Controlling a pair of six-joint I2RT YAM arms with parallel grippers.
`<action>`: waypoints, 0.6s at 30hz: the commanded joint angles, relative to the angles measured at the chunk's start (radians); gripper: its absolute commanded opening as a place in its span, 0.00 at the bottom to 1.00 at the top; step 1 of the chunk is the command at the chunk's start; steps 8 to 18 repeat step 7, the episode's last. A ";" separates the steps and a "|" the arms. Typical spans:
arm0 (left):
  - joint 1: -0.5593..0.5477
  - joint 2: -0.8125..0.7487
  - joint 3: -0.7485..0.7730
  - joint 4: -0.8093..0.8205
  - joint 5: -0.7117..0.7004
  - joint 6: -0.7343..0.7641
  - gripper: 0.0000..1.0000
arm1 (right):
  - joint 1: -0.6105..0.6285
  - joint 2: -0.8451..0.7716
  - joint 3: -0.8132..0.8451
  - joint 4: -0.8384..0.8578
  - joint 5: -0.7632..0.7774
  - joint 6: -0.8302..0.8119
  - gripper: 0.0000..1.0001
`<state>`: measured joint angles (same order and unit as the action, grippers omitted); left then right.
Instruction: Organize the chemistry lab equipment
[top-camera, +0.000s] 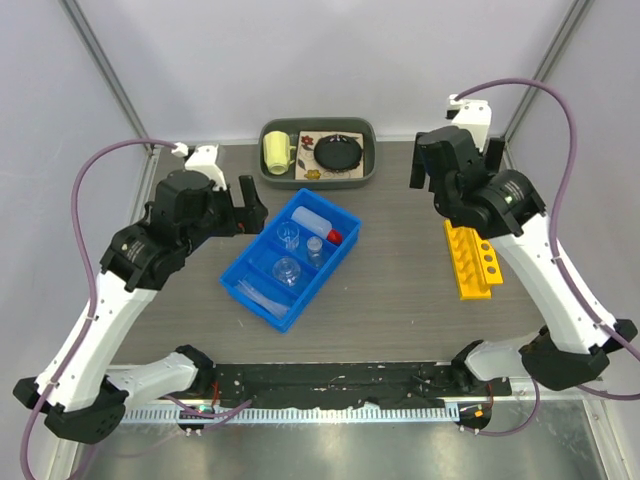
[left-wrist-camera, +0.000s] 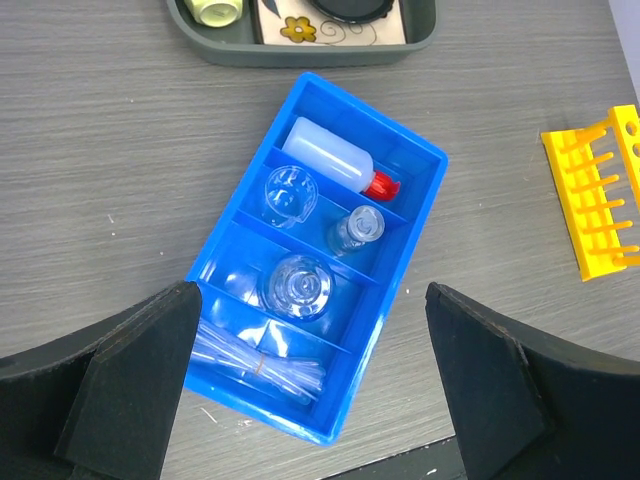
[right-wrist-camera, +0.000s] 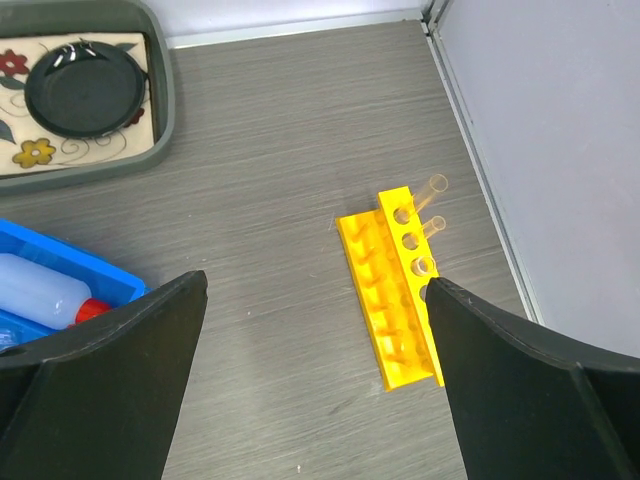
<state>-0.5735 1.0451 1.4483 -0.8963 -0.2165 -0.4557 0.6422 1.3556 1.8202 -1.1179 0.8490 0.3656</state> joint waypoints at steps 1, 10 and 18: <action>0.006 -0.017 0.044 0.002 -0.021 0.003 1.00 | 0.002 -0.059 0.021 0.029 0.002 0.009 0.96; 0.006 -0.065 -0.005 0.016 -0.049 0.011 1.00 | 0.001 -0.069 0.010 0.107 -0.140 -0.022 0.97; 0.006 -0.065 -0.005 0.016 -0.049 0.011 1.00 | 0.001 -0.069 0.010 0.107 -0.140 -0.022 0.97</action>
